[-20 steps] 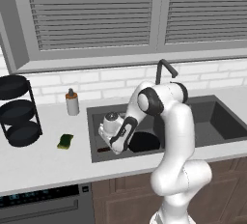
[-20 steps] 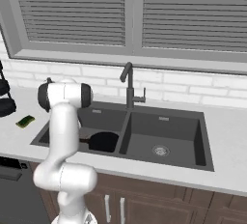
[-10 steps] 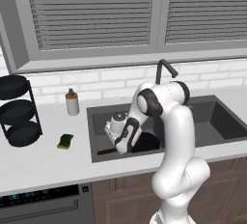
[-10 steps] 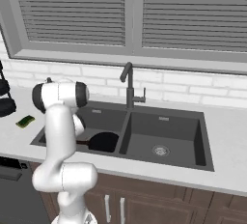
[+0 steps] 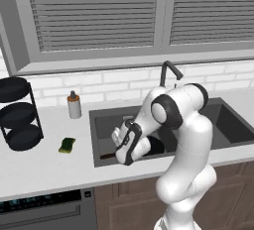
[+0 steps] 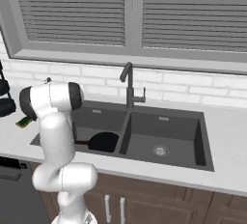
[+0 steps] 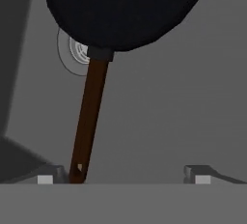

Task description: Pick the pan and sponge and place them into the sink. Then turn on the water.

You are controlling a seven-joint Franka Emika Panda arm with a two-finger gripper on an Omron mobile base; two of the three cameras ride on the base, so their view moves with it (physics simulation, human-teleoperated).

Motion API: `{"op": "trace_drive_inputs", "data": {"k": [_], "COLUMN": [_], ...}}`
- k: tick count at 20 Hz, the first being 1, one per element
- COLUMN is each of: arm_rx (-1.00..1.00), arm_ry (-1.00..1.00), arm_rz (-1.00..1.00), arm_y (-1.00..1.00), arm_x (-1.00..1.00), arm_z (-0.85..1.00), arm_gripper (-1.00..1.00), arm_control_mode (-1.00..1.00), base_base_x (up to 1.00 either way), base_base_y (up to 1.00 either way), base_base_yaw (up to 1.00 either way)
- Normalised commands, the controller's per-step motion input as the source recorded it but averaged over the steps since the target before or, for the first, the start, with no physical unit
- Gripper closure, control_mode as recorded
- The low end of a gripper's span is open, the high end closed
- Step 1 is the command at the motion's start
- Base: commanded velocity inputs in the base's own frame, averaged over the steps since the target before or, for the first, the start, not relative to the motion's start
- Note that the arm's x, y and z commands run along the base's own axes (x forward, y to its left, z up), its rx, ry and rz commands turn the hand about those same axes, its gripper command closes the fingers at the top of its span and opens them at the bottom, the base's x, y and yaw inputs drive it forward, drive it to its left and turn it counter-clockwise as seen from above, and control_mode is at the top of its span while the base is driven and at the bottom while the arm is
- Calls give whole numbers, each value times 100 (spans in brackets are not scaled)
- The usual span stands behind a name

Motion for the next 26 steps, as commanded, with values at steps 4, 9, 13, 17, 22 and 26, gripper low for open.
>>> {"op": "trace_drive_inputs", "data": {"k": [4,9,13,17,22,26], "arm_rx": [0,0,1,0,0,0], "arm_ry": [14,-8,-2,-9,-20,-14], "arm_rz": [10,-2,-2,9,17,14], "arm_y": [0,0,-4,0,0,0], "arm_x": [62,82,44,-31,-71,-40], "arm_z": [100,100,100,100,100,100], "arm_gripper": [-100,-100,-100,-100,-100,-100], "arm_control_mode": [-100,-100,-100,-100,-100,-100], "base_base_x": [0,0,0,0,0,0], "base_base_y": [0,0,0,0,0,0], "base_base_yaw": [0,0,0,0,0,0]}}
